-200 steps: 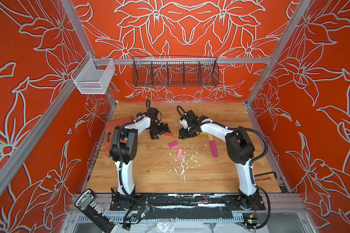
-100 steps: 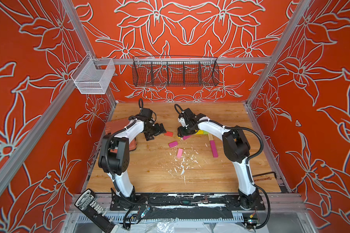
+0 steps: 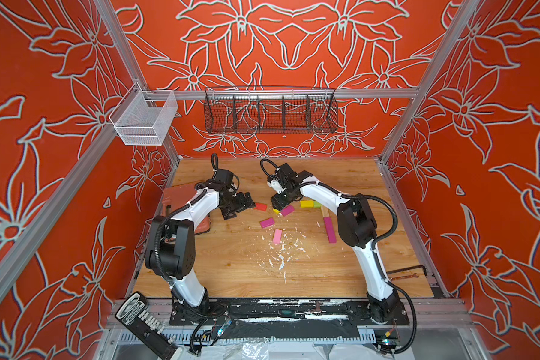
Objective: Assemble the number 7 with building blocks
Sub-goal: Pick up the building block from the center of the board.
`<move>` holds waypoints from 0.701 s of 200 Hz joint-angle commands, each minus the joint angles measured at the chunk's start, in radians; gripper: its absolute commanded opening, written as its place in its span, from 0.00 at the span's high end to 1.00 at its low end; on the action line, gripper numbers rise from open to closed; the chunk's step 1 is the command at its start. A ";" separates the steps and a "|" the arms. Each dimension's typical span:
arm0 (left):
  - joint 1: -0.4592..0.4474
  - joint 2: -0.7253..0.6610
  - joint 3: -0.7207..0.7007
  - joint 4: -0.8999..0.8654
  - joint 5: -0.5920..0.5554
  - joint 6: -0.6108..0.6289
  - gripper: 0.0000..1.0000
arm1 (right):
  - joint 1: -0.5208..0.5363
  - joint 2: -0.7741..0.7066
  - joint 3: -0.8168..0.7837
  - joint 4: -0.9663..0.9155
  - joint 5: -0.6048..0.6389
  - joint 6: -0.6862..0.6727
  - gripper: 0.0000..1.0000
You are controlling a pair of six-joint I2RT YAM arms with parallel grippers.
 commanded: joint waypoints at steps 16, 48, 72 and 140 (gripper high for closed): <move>0.010 -0.052 -0.003 -0.027 -0.016 0.014 0.03 | 0.001 0.073 0.081 -0.103 -0.032 -0.076 0.29; 0.011 -0.054 -0.004 -0.024 -0.013 0.011 0.03 | 0.001 0.092 0.087 -0.110 0.006 -0.074 0.29; 0.012 -0.048 -0.002 -0.018 -0.012 0.007 0.03 | 0.001 0.093 0.082 -0.105 0.029 -0.065 0.30; 0.011 0.003 0.033 0.003 -0.015 -0.014 0.03 | 0.001 0.072 0.067 -0.083 0.002 0.239 0.54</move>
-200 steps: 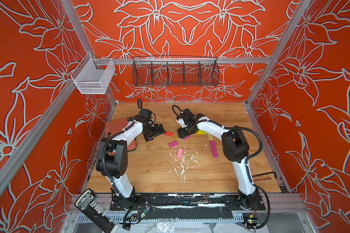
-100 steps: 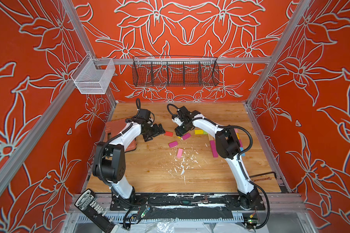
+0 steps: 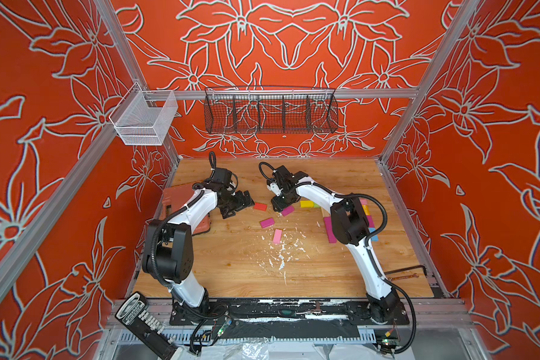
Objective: Assemble the number 7 with building blocks
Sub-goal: Pick up the building block from the center of the board, then adjust the building block at the center of the board.
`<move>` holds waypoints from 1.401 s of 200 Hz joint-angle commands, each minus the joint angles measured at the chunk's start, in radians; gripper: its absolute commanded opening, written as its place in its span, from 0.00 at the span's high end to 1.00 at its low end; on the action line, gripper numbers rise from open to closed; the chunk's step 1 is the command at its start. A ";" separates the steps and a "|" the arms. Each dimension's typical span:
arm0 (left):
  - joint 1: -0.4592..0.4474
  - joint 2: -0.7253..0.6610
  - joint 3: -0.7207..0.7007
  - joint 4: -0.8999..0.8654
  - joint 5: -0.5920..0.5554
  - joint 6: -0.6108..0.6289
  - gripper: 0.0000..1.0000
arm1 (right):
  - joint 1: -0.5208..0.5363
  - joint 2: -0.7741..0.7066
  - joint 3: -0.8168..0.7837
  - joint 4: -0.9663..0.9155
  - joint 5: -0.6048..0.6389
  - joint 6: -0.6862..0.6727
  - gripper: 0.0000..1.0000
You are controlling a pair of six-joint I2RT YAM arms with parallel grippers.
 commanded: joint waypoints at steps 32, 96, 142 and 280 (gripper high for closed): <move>0.007 0.068 0.066 0.006 -0.015 -0.028 0.03 | 0.020 -0.030 -0.048 0.047 -0.072 0.277 0.56; 0.037 0.029 0.008 0.043 -0.017 -0.056 0.03 | 0.080 -0.055 -0.085 0.046 -0.009 0.341 0.57; 0.061 -0.007 -0.029 0.056 -0.008 -0.055 0.03 | 0.123 -0.093 -0.131 0.032 0.028 0.347 0.59; 0.082 -0.036 -0.045 0.046 -0.004 -0.045 0.03 | 0.123 0.062 0.065 -0.035 0.073 0.373 0.58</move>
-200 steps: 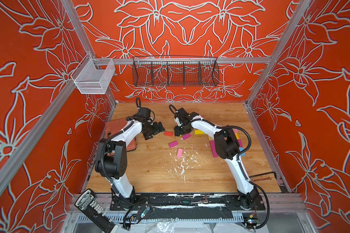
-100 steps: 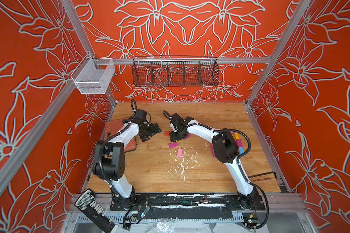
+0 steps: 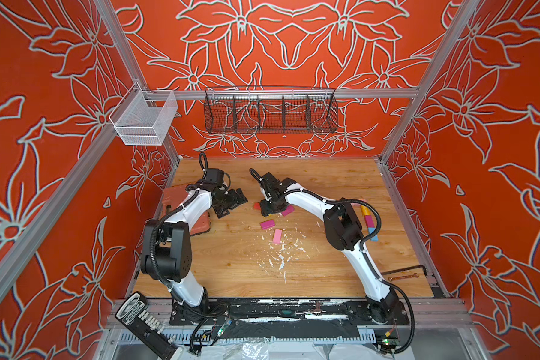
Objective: Assemble the number 7 with building blocks
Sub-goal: Adjust the building block at the center of the board.
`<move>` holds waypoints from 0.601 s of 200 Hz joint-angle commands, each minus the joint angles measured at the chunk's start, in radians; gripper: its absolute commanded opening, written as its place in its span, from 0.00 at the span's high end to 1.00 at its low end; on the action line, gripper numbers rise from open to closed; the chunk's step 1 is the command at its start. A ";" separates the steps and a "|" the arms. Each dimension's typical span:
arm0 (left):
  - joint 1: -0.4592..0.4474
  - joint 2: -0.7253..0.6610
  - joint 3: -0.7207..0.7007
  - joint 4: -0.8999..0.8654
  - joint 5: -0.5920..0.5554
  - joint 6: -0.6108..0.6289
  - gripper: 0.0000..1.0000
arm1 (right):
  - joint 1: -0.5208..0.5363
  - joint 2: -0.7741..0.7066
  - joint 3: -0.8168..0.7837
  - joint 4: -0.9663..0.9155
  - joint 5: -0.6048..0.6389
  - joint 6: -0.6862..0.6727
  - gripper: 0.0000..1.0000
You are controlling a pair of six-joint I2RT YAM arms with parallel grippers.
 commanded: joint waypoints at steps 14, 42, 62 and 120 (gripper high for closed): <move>0.005 -0.027 -0.013 -0.009 0.008 0.003 0.03 | -0.006 0.040 0.026 -0.049 0.039 0.018 0.59; 0.005 -0.019 -0.010 -0.007 0.016 0.002 0.03 | -0.017 0.040 0.018 -0.041 0.037 0.017 0.59; 0.005 -0.021 -0.011 -0.010 0.014 0.004 0.03 | -0.024 0.045 0.019 -0.037 0.034 0.017 0.59; 0.006 -0.020 -0.013 -0.013 0.013 0.006 0.03 | -0.032 0.063 0.048 -0.037 0.033 0.016 0.59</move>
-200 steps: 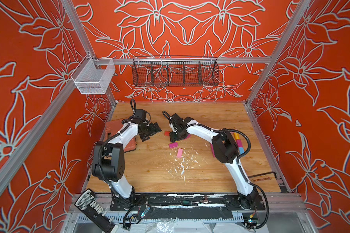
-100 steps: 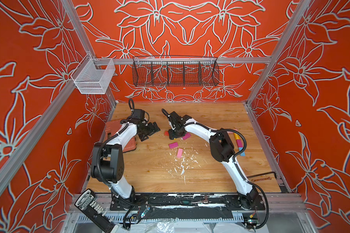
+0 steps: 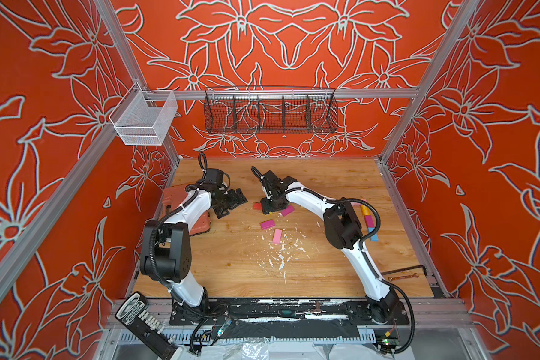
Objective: Assemble the number 7 with building blocks
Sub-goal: Adjust the building block at the center of the board.
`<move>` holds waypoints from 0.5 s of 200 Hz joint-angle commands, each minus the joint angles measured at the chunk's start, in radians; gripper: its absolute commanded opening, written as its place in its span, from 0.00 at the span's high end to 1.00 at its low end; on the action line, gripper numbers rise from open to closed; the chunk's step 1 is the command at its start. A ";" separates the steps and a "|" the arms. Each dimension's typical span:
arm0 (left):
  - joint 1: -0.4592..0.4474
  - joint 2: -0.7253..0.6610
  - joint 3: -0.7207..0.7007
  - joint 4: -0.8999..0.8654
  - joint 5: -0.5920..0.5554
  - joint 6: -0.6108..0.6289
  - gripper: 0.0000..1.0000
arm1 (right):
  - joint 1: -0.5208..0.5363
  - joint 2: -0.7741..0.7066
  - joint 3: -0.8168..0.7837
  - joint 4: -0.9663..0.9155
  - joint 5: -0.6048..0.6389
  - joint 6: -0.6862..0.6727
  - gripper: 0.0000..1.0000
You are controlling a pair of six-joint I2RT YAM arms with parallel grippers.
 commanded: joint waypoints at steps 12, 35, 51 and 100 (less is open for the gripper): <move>0.006 -0.015 -0.009 -0.013 0.012 0.006 0.03 | -0.009 0.054 0.034 -0.035 0.017 0.015 0.58; 0.007 -0.016 -0.011 -0.013 0.012 0.008 0.03 | -0.011 0.065 0.053 -0.044 0.019 0.015 0.59; 0.006 -0.015 -0.011 -0.014 0.010 0.008 0.03 | -0.014 0.064 0.060 -0.052 0.021 0.011 0.59; 0.006 0.016 0.001 -0.011 0.024 0.009 0.04 | -0.051 0.004 -0.005 -0.024 0.027 0.008 0.59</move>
